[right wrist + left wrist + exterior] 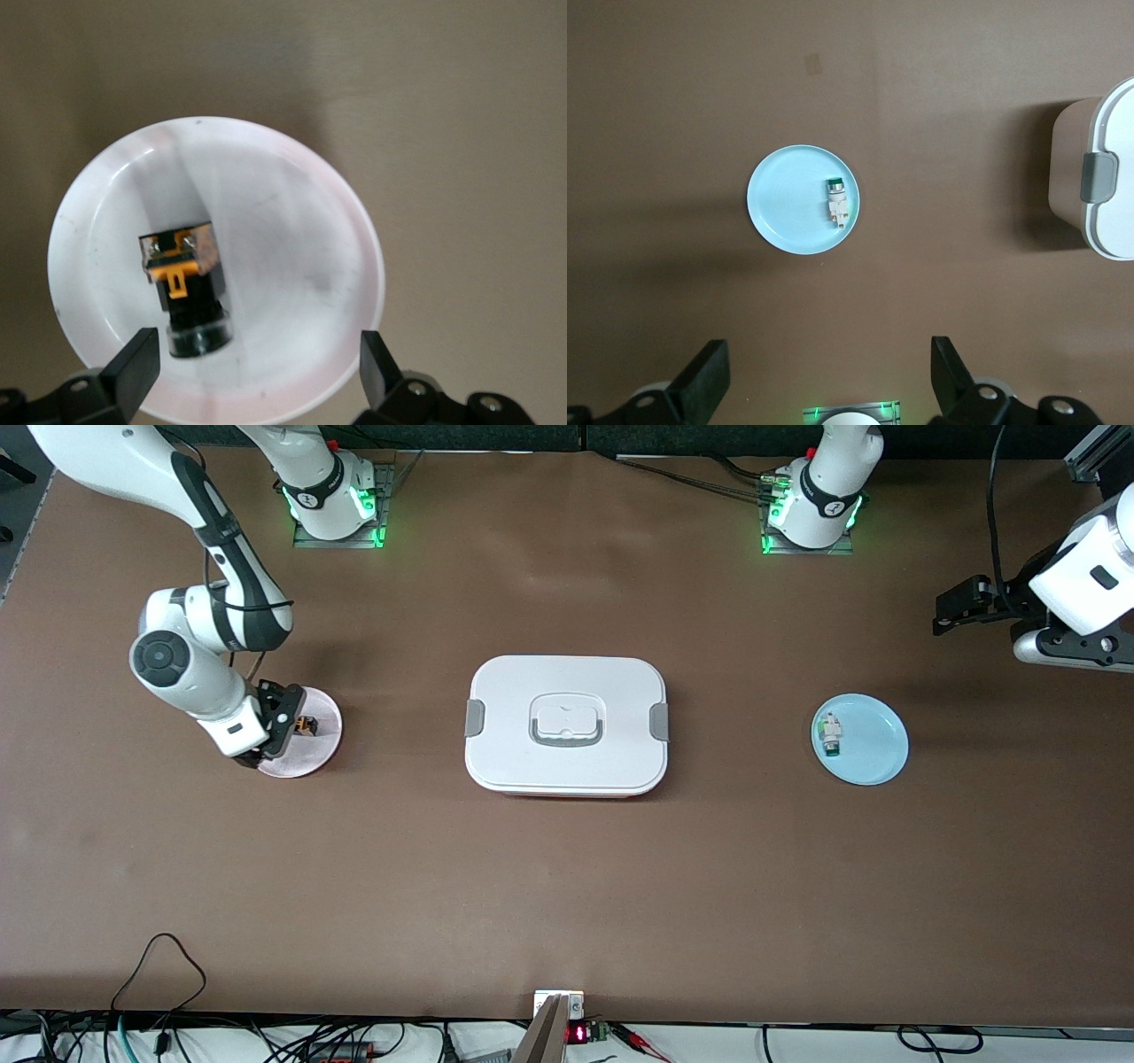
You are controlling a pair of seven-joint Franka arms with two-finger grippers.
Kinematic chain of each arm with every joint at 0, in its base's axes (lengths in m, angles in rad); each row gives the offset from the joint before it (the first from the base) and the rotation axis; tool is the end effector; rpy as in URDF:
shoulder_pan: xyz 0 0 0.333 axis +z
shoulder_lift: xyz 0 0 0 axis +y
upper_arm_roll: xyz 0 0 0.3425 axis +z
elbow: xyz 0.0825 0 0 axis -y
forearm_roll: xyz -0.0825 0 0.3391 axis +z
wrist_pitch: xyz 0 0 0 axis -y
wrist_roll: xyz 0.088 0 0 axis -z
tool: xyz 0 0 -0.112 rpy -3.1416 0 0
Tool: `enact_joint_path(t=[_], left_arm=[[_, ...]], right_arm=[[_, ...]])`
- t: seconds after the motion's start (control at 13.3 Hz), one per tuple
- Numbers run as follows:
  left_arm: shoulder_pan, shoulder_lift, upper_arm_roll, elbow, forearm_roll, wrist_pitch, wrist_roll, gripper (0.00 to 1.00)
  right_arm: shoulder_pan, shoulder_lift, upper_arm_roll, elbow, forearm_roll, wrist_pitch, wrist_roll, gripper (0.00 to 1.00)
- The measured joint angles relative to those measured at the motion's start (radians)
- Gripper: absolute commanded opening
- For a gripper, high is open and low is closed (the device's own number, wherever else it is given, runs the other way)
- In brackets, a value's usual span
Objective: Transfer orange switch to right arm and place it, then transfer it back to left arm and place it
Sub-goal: 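Open the right gripper and raise it from the white plate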
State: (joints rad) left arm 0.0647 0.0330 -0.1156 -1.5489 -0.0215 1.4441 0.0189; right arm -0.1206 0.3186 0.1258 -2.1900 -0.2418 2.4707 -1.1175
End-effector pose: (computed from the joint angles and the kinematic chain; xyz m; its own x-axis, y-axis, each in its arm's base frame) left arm 0.5047 -0.0272 0.6284 0.9880 -0.0724 -0.1366 -0.0692 -0.9972 0.0279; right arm 0.5366 0.0008 0.2939 0.2574 0.9598 -0.1116 0.9661 -0.2581 0.0080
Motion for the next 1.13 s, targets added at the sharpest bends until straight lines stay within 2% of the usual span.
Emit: enact_joint_path(t=[0.3,0.45,0.6,0.75,0.9,1.13], left_arm=[[-0.007,0.0,0.0,0.0,0.0,0.0,0.0,1.0],[-0.031,0.001,0.015,0.0,0.0,0.0,0.001,1.0],[-0.077,0.001,0.058,0.0,0.0,0.0,0.001,1.0],[-0.083,0.001,0.071,0.0,0.0,0.001,0.001,1.0],[-0.084,0.001,0.072,0.0,0.0,0.001,0.0,1.0],[-0.087,0.001,0.072,0.0,0.0,0.002,0.0,1.0]], right_arm=[[0.001,-0.051,0.001,0.109,0.07,-0.125,0.149,1.0],[0.009,-0.075,0.006,0.15,0.086,-0.16,0.323,1.0],[0.035,-0.101,0.012,0.189,0.092,-0.224,0.556,1.0],[0.064,-0.117,0.014,0.262,0.173,-0.356,0.768,1.0],[0.083,-0.128,0.014,0.394,0.248,-0.563,0.912,1.0],[0.087,-0.145,0.013,0.588,0.269,-0.795,0.993,1.0]])
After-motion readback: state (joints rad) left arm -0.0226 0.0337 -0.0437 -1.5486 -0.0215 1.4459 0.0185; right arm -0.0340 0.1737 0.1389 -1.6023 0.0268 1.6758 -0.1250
